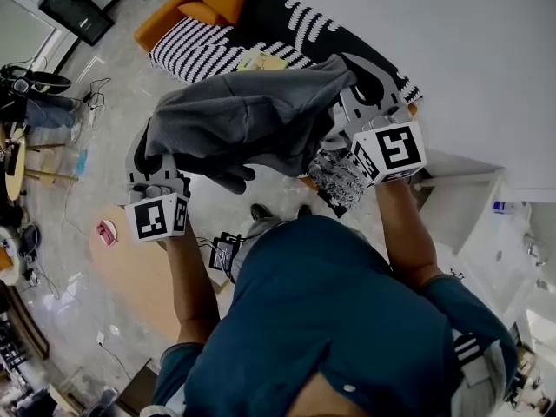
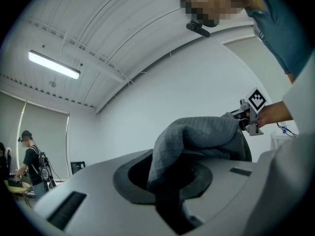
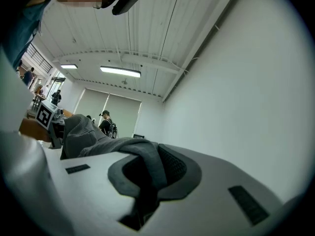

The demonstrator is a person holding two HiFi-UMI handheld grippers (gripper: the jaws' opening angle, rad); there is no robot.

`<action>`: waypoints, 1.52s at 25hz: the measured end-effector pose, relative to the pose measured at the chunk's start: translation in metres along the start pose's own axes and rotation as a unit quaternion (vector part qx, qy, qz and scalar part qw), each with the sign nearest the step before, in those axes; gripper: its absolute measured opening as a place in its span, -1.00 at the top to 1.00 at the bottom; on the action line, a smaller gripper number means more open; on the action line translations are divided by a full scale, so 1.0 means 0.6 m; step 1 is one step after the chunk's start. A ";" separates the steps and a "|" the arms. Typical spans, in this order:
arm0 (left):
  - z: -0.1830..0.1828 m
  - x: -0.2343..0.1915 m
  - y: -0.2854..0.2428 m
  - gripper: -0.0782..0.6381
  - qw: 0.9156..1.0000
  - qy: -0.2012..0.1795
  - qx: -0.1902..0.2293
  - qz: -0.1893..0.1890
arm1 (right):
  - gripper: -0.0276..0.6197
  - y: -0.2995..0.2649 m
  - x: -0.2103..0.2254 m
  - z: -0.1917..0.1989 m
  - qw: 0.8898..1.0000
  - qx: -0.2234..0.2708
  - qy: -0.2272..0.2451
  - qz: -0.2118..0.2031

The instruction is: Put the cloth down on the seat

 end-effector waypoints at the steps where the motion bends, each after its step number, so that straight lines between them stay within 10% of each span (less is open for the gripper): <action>1: 0.001 -0.008 -0.006 0.61 1.000 0.001 0.001 0.003 | 0.82 -0.006 -0.002 -0.001 1.000 -0.001 0.001 0.002; 21: 0.037 -0.184 -0.086 0.61 0.997 0.011 0.036 0.061 | 0.82 -0.150 -0.055 -0.025 0.996 -0.006 0.029 0.080; 38: 0.077 -0.186 -0.215 0.61 0.999 0.001 0.004 0.047 | 0.82 -0.255 0.030 0.036 0.998 -0.003 0.002 0.057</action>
Point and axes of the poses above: the fingertips, and each gripper's own axes: y backward along the fingers, x to its right, z out of its underside, the point moved 5 cm from there along y, backward along the fingers, and after that the axes turned 2 degrees about z, right-handed, at the moved point
